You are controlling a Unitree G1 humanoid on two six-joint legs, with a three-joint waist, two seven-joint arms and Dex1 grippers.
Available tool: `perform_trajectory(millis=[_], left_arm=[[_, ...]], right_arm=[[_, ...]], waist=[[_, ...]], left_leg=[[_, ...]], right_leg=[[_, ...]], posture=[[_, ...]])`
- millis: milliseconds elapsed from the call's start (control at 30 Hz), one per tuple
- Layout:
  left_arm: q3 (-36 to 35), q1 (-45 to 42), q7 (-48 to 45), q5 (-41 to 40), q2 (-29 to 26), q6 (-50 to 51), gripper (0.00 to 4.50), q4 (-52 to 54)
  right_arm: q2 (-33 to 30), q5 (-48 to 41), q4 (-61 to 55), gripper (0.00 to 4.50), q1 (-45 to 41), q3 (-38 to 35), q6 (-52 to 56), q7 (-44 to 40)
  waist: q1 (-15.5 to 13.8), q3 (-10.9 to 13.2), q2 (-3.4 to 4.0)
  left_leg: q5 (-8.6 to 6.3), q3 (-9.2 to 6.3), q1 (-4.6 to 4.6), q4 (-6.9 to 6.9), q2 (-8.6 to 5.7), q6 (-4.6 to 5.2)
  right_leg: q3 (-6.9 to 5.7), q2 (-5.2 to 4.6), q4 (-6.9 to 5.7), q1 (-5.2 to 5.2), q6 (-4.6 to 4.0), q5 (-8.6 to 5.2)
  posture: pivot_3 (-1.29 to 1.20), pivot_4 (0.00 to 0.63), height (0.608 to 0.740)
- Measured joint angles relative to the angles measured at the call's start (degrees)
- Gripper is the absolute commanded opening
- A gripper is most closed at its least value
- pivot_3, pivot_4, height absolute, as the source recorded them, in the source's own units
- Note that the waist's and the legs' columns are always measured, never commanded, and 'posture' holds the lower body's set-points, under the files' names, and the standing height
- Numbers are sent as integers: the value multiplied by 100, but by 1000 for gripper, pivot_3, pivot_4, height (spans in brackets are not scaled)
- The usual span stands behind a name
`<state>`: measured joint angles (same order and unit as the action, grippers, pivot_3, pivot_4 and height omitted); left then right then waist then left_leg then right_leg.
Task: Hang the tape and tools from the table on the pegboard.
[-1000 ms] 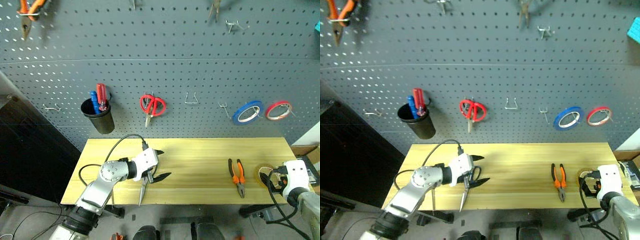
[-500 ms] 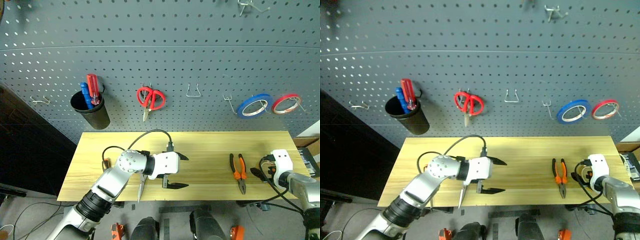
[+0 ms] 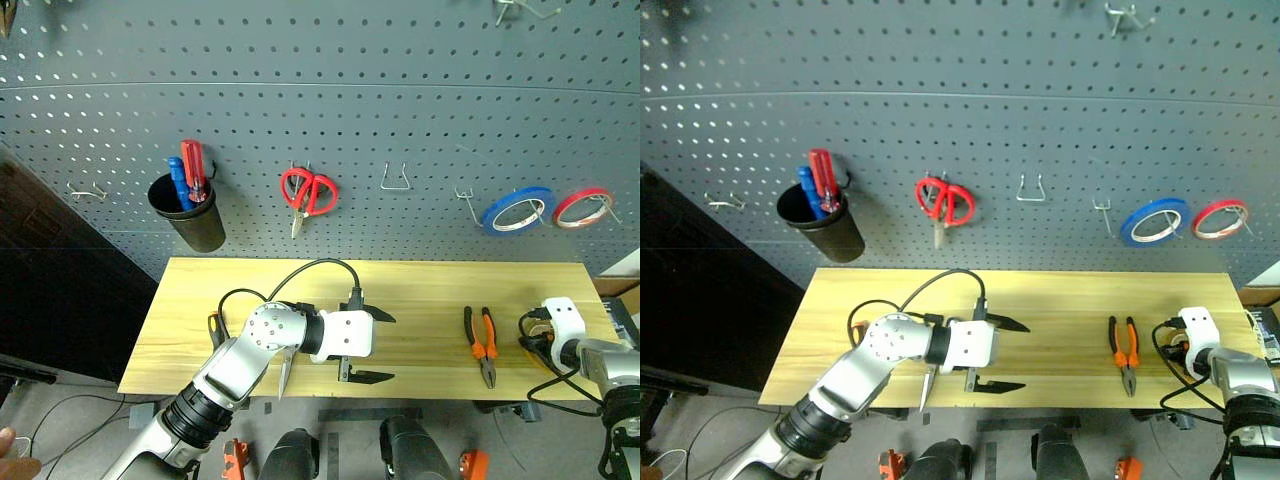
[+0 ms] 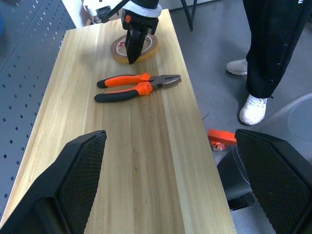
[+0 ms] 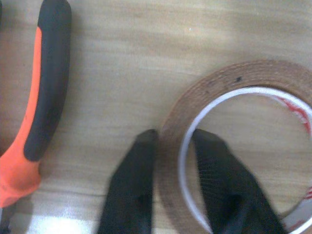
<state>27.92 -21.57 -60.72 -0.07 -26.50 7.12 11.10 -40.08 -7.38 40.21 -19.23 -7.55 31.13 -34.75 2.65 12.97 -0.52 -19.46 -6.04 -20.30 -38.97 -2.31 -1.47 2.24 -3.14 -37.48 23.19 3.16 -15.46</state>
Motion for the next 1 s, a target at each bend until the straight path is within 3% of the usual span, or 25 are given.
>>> perform_trajectory(millis=[167, 333, 533, 667, 767, 900, 1000], left_arm=[[0, -9, 3, 1, 5, -154, 4500, -76], [-41, 5, 61, -51, 127, -178, 4500, -200], [-266, 153, 223, -422, 345, -223, 4500, -176], [-600, 192, 564, -628, 554, -165, 4500, -188], [-809, 216, 973, -488, 623, -389, 4500, -305], [-975, 296, 1516, -211, 667, -630, 4500, -432], [-1094, 437, 1769, -165, 668, -652, 4500, -417]], right_arm=[[4, 36, -21, 459, 34, -15, -108, 42], [-40, 172, -1067, 459, 782, -23, -96, 265], [-151, 275, -4234, 459, 2377, -760, 274, 891], [797, 624, -6784, 459, 3396, -1062, 580, 1769], [1647, 1148, -7988, 459, 3879, -463, 407, 2521], [1964, 2176, -8809, 459, 4072, 869, -449, 3090], [1994, 2645, -8847, 459, 3700, 1389, -760, 3139]], waist=[[7, -1, 0], [-41, -6, 10], [-73, -13, 25], [-68, -12, 21], [-37, -12, 25], [36, -11, 22], [70, -10, 20]], left_leg=[[1, 5, 3, -1, -2, -1], [1, 3, -14, 0, -3, -2], [4, 26, -56, -7, -3, -8], [14, 2, -55, -1, 7, -26], [19, 8, -50, -1, -5, -32], [19, 11, -48, -4, -8, -33], [20, 9, -48, -4, -7, -34]], right_leg=[[-1, 0, -7, 0, 0, 0], [0, -2, -7, 19, 1, 0], [9, -4, -42, 85, 1, 0], [9, 3, -52, 84, 1, -1], [7, 0, -55, 85, 1, -1], [5, 1, -51, 84, 2, -1], [2, 1, -50, 86, 2, -1]], posture=[[-56, 224, 740], [-69, 217, 740], [-81, 224, 740], [-87, 233, 740], [-93, 238, 740], [-104, 236, 740], [-98, 234, 740]])
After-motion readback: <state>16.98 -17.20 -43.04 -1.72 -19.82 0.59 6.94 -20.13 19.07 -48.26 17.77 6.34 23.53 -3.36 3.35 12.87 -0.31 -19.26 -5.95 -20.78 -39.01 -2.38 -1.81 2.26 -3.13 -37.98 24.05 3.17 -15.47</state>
